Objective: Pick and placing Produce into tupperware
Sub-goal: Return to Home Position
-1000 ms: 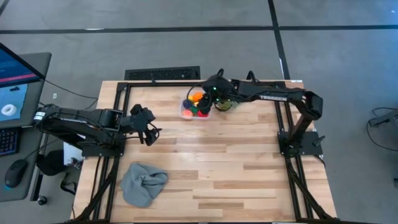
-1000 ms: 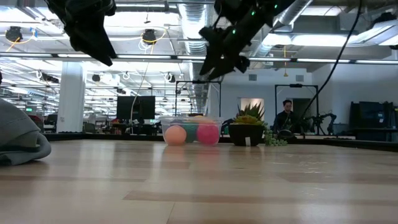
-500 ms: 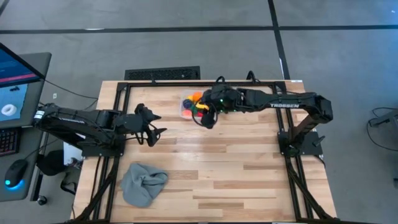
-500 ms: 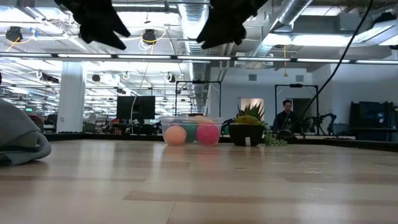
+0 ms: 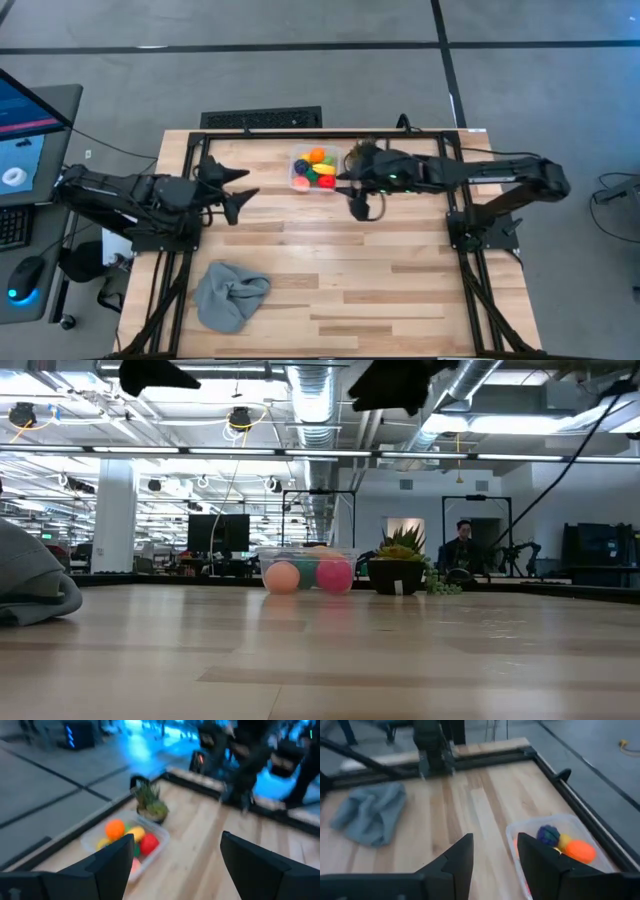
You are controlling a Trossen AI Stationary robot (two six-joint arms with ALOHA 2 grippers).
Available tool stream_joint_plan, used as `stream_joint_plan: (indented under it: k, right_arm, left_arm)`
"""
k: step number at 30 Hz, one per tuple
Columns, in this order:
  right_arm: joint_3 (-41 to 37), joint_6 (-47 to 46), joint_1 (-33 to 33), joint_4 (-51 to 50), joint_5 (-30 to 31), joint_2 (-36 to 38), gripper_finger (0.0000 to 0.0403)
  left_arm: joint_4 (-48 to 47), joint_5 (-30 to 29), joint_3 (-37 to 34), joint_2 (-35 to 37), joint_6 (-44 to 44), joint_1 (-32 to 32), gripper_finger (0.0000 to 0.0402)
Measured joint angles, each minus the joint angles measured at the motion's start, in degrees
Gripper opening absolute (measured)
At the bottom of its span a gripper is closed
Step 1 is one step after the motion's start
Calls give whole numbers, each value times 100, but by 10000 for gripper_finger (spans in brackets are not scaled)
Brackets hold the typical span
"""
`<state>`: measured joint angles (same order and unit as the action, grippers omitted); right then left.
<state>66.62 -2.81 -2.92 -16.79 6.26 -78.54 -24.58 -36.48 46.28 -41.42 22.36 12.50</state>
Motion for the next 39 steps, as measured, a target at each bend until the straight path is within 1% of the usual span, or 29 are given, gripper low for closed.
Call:
stream_joint_plan:
  k: [3,6,10,15,18,19,21,22,25,29,31,33,37,39]
  right_arm:
    - [-459,-271,65,239,-2,487,173]
    - [-866,-622,125,315,9,981,170]
    - [-1224,-916,178,129,115,1565,167]
    - [-1448,-786,316,-75,129,2182,167]
    - [-1450,-684,410,-390,306,2479,169]
    - [-1452,-721,447,-588,462,2583,170]
    - [-1452,-657,542,-896,615,2801,171]
    - [-1452,-604,633,-1028,629,2907,172]
    - [-1452,-577,902,-1299,899,3214,173]
    - [-1450,-714,1277,-1704,1677,3586,171]
    - [-1450,-901,1439,-1849,1951,3728,170]
    - [-1450,-1076,1559,-2045,2059,3826,170]
    - [-1450,-1381,1708,-2715,2075,3901,172]
    - [-1451,-1751,1780,-3193,2071,3897,173]
  left_arm:
    - [176,-590,0,40,68,51,284]
    - [130,-1061,0,55,460,44,284]
    - [-76,-1134,0,71,823,47,284]
    - [-464,-1146,0,71,1120,47,284]
    - [-1060,-1428,0,71,1153,38,284]
    - [-1192,-1508,0,71,1368,38,284]
    - [-1253,-1633,0,73,1816,37,284]
    - [-1230,-1682,0,71,1774,56,284]
    - [-922,-1740,0,54,959,295,284]
    - [-220,-2178,0,11,-287,634,284]
    - [15,-2180,0,6,-870,787,284]
    - [240,-2106,0,14,-1356,892,284]
    - [517,-2079,-18,19,-1974,969,284]
    - [1057,-1984,-239,110,-2379,969,284]
